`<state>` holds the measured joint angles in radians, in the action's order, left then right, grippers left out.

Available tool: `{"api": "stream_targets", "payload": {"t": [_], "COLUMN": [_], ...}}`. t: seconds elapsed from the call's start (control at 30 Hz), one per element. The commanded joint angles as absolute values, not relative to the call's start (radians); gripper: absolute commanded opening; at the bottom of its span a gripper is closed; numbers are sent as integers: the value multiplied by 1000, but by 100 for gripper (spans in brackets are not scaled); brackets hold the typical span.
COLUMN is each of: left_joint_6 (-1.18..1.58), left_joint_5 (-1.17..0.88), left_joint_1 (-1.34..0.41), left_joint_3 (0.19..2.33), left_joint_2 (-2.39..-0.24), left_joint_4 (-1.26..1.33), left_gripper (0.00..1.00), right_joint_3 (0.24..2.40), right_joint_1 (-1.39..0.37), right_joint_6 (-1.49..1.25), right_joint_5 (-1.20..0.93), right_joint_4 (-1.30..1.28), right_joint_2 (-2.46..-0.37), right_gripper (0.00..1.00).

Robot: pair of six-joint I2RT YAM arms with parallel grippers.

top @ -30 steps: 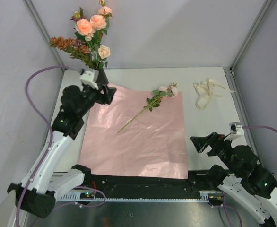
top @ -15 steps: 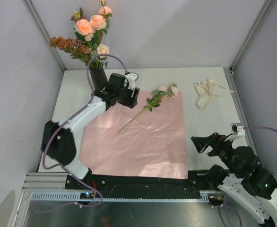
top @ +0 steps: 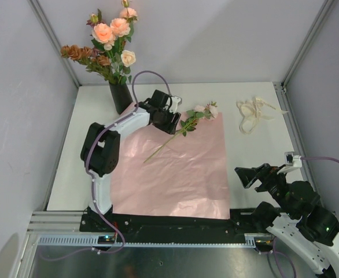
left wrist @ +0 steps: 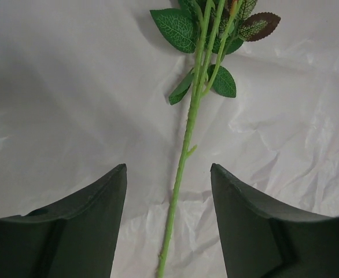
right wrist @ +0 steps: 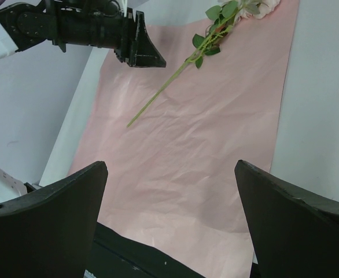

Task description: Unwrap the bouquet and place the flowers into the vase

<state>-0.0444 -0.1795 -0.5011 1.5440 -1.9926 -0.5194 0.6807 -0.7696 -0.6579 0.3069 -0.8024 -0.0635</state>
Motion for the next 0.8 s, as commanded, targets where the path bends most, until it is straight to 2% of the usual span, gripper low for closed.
{"api": "stream_targets", "payload": {"t": [0.0, 0.5, 0.77], "left_joint_6": [-54, -61, -72], "left_joint_5": [-221, -167, -140], "left_joint_1": [-516, -554, -570], "left_joint_3": [1605, 1627, 1615], "left_joint_2": [-2040, -2163, -2137], "left_joint_4": [-530, -552, -555], "left_gripper": [64, 56, 36], "right_joint_3": [681, 681, 681], "right_joint_1": [-772, -772, -772], "right_joint_6": [-653, -653, -653], "right_joint_5": [324, 330, 332], "right_joint_4": [-776, -776, -776], "right_joint_2": [-64, -67, -69], "right_gripper": [99, 99, 99]}}
